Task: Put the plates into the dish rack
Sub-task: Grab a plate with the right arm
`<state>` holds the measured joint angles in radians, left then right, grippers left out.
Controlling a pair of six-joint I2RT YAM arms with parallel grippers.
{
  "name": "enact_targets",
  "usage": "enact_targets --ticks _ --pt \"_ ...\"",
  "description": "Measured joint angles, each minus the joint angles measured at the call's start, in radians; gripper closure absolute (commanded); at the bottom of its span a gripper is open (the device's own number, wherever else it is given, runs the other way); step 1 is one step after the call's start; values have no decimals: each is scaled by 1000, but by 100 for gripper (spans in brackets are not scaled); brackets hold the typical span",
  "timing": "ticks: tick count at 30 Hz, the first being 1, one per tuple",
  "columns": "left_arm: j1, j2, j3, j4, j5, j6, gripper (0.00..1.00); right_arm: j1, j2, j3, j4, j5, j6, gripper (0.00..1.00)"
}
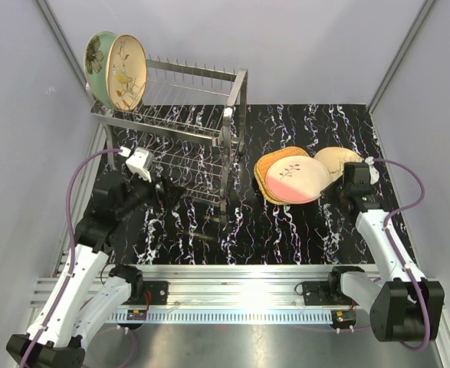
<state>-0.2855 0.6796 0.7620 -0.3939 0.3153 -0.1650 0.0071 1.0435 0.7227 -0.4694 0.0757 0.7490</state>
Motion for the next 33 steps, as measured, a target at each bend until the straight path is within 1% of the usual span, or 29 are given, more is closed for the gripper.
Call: enact_targets --ticks 3,5,7,9,10,11,14,17,24,26,28,33 --pt "0 18 0 1 7 -7 1 -4 -24 -72 40 -42 22 97" --pt "0 26 0 0 10 -10 1 -4 -22 -113 68 -73 32 93" --pt "0 29 -1 0 10 -12 1 -4 -15 -129 89 -104 33 93" --pt "0 29 -1 0 10 -12 1 -4 -12 -127 106 -114 30 89" --pt "0 29 -1 0 10 -12 1 -4 -12 -124 107 -115 26 83" --pt "0 29 -1 0 10 -12 1 -4 -12 -121 107 -116 23 70" --pt "0 29 -1 0 10 -12 1 -4 -12 -110 114 -127 9 51" --pt "0 29 -1 0 10 -12 1 -4 -22 -108 136 -141 5 41" --pt "0 29 -1 0 10 -11 1 -3 -45 -132 188 -149 15 32" --pt "0 30 -1 0 10 -11 1 -3 -53 -157 198 -149 21 27" --pt "0 32 -1 0 10 -11 1 -3 -53 -175 199 -148 26 23" --pt "0 46 -1 -1 10 -11 1 -3 -50 -214 223 -148 36 22"
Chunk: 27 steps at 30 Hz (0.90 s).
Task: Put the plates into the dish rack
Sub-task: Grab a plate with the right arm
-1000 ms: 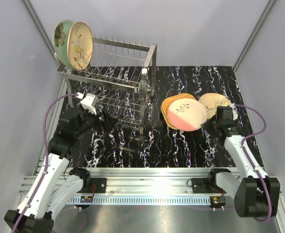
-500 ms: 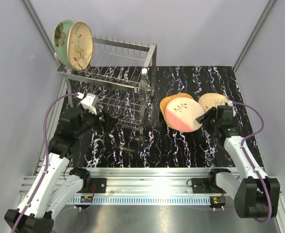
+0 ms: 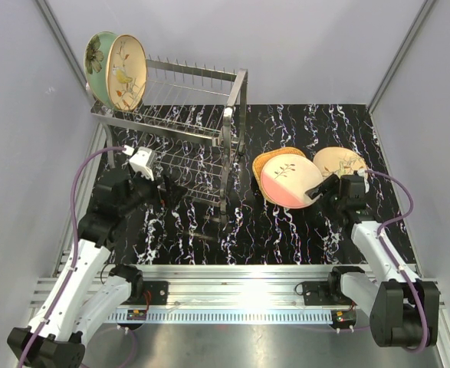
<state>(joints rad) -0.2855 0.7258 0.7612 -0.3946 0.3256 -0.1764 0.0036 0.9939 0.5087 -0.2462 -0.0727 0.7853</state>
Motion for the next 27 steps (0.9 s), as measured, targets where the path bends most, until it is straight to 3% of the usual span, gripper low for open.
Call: enact_targets --ticks 14,24,27 --pt "-1 5 0 0 5 0 1 0 28 -146 306 -64 93 29" --pt "-1 5 0 0 8 0 1 0 24 -172 392 -76 138 47" --pt "-1 5 0 0 10 0 1 0 23 -178 391 -75 141 58"
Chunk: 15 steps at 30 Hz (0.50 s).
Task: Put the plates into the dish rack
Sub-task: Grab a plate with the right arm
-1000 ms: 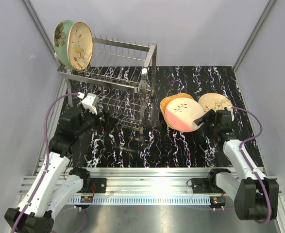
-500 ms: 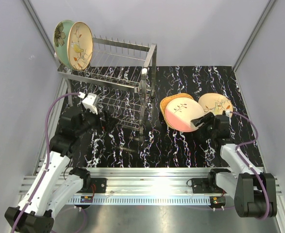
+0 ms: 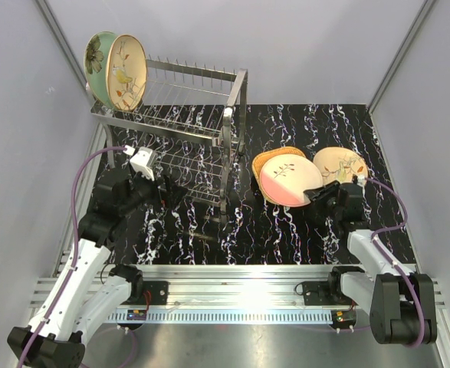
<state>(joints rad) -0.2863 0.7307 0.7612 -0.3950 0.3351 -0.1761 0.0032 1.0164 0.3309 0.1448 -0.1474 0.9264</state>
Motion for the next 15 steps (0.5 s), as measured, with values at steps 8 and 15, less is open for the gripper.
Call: enact_targets --ticks 8,15 --pt "0 0 0 0 3 0 1 0 -34 -3 3 -2 32 71" --pt "0 0 0 0 5 0 1 0 -156 1 -108 2 38 80"
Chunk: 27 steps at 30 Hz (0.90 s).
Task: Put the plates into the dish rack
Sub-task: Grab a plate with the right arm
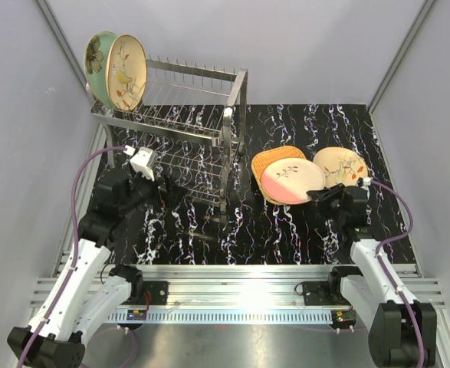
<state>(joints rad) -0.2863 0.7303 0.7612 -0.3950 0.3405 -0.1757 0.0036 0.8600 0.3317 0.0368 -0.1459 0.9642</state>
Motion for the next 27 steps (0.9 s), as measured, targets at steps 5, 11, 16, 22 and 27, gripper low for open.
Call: enact_targets --ticks 5,11,16,22,27 --pt "0 0 0 0 0 0 1 0 -62 32 -117 7 7 89" --pt "0 0 0 -3 -6 -7 1 0 -69 77 -162 24 21 100" --pt "0 0 11 -23 -30 -27 1 0 -27 100 -110 22 45 100" --pt "-1 18 35 -32 -42 -55 1 0 4 102 -29 9 95 100" --pt "-1 23 36 -32 -43 -69 1 0 7 102 0 2 177 100"
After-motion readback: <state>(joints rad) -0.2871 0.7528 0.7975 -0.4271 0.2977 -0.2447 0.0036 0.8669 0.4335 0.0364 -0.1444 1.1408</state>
